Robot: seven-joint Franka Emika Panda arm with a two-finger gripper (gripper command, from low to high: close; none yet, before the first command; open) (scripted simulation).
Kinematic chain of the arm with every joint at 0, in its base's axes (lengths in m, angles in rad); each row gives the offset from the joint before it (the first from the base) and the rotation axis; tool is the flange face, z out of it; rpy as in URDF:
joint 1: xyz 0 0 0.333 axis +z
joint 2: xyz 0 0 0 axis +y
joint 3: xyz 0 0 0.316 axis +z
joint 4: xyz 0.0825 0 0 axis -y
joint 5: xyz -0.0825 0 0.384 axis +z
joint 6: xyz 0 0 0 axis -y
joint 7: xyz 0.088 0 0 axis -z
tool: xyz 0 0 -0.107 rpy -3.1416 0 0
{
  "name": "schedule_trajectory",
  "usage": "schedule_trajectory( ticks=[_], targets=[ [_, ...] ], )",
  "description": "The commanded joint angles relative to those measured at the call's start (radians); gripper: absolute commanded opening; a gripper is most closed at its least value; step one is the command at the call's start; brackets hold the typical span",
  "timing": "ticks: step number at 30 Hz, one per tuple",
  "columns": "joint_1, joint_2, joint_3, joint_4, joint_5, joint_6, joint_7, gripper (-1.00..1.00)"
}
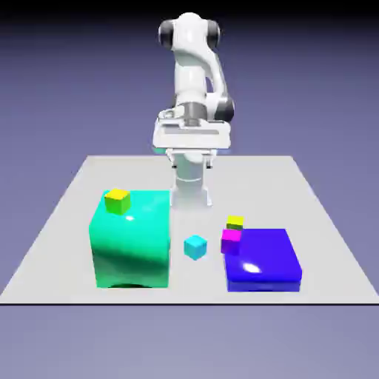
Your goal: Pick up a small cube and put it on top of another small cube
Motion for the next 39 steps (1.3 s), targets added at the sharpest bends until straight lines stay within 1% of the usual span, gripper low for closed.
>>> schedule_trajectory(
  ticks=[1, 21, 24, 27, 28, 38, 39],
  targets=[
    [0.009, 0.019, -0.010, 0.004, -0.007, -0.016, 0.044, 0.00],
    [0.177, 0.382, -0.092, -0.058, -0.278, -0.148, 0.913, 0.00],
    [0.206, 0.428, -0.124, -0.113, -0.320, -0.137, 1.044, 0.00],
    [0.199, 0.465, -0.164, -0.184, -0.283, -0.099, 1.121, 0.00],
    [0.199, 0.465, -0.164, -0.184, -0.283, -0.099, 1.121, 0.00],
    [0.212, 0.816, -0.202, -0.114, -0.401, 0.184, 1.228, 0.00],
    [0.212, 0.816, -0.202, -0.114, -0.402, 0.184, 1.228, -1.00]
  ],
)
